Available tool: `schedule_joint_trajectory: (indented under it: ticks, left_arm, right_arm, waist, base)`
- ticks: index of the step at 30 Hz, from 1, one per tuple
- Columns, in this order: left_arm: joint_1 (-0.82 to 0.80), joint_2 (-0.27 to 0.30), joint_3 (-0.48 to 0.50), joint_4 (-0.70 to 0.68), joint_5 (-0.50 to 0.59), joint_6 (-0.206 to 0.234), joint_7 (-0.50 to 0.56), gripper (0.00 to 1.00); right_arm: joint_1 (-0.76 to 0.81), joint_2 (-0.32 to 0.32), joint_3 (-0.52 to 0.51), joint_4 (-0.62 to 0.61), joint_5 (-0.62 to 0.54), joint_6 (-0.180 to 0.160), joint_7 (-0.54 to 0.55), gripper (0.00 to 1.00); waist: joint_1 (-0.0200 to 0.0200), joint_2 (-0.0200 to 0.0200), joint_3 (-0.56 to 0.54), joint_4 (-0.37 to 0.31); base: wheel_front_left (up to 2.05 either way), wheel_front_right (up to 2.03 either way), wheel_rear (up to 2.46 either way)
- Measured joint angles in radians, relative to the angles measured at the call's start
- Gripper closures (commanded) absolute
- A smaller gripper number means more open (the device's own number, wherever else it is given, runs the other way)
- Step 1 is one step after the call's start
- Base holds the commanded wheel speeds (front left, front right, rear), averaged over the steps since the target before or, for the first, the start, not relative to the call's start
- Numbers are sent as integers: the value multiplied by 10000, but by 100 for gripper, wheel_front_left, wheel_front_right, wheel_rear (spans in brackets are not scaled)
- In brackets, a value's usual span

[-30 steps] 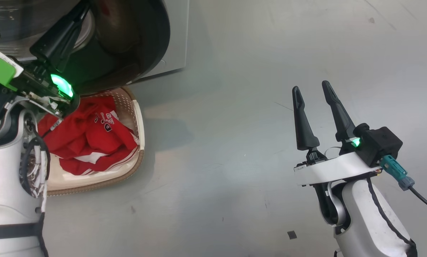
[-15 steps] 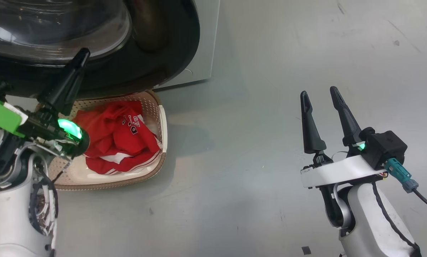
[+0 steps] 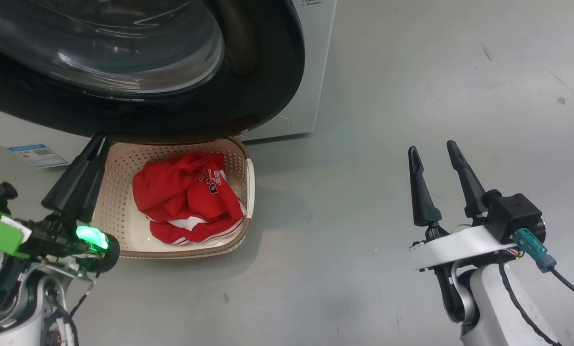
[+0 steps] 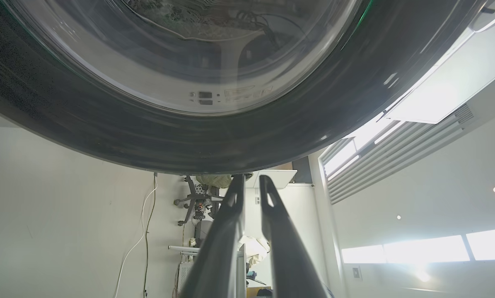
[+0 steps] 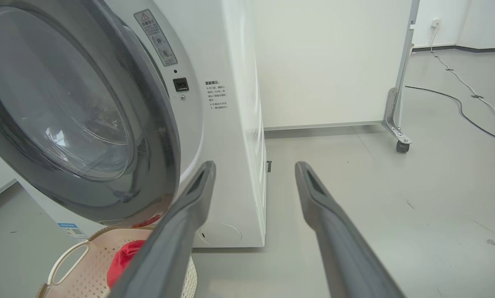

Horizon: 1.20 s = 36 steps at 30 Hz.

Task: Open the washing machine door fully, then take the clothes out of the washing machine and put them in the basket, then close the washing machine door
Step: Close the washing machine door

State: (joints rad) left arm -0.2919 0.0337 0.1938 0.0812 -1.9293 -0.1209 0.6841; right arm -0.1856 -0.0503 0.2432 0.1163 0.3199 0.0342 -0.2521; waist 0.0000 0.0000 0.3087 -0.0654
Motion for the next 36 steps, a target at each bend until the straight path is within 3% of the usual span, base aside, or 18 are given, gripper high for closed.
schedule_joint_trajectory:
  ticks: [1, 2, 4, 12, 18, 28, 36]
  left_arm:
    - [170, -17, 21, -77, -67, 0, 0, 56]
    - [338, -25, 31, -142, -113, 0, 0, 32]
    - [696, -38, 58, -274, -209, 0, -2, 0]
    - [1941, -50, 249, -435, -171, 0, -539, 0]
    - [2371, -48, 347, -911, 1168, 0, -1670, 0]
    - [2425, 35, 144, -3118, 6107, 0, -3929, 0]
    - [2940, 876, -612, -3762, 10159, -2, -5613, 0]
  right_arm:
    - [48, 2, -17, 29, -40, 0, -2, 0]
    - [115, 2, -33, 48, -63, 2, -2, 0]
    - [200, 2, -36, 130, -71, 81, 0, 0]
    - [553, 6, -105, 309, -150, 123, -2, 0]
    - [836, 8, -153, 397, -178, 165, -2, 0]
    - [958, 19, -328, 295, -288, 165, -2, 0]
    - [999, 17, -470, 180, -412, 163, 0, 0]
  waist:
    - [0, 0, -71, 51]
    - [0, 0, -141, 101]
    - [0, 0, -285, 201]
    - [0, 0, -885, 497]
    - [0, 0, -1312, 667]
    - [0, 0, -1686, 829]
    - [0, 0, -1833, 795]
  base:
    - [0, 0, 0]
    - [0, 0, 0]
    - [0, 0, 0]
    - [0, 0, 0]
    - [0, 0, 0]
    - [0, 0, 0]
    - [0, 0, 0]
